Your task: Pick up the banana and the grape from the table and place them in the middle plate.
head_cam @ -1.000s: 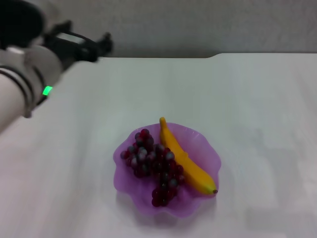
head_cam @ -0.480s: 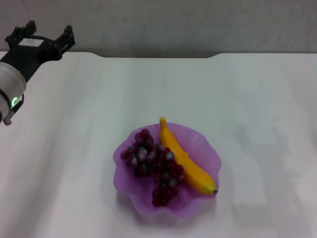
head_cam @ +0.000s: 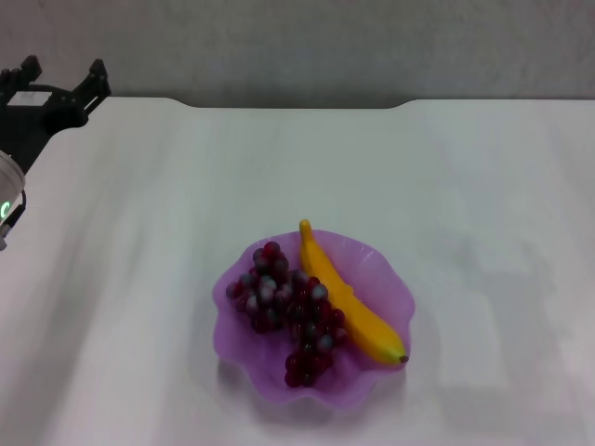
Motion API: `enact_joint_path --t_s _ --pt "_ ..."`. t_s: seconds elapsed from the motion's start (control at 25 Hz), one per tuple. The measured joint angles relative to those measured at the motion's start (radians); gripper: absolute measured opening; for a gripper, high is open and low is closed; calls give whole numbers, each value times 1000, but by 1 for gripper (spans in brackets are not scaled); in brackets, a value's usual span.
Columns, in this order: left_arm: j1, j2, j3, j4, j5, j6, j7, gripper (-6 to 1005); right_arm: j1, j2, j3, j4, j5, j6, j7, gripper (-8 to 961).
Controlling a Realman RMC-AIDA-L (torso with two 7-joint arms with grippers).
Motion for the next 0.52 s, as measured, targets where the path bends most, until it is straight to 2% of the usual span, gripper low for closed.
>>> enact_joint_path --t_s 0.32,0.52 --pt "-25 -1 -25 51 -1 -5 -36 897 8 -6 -33 37 35 -69 146 877" --pt "-25 -1 -29 54 0 -4 -37 897 14 -4 -35 51 42 -80 156 877"
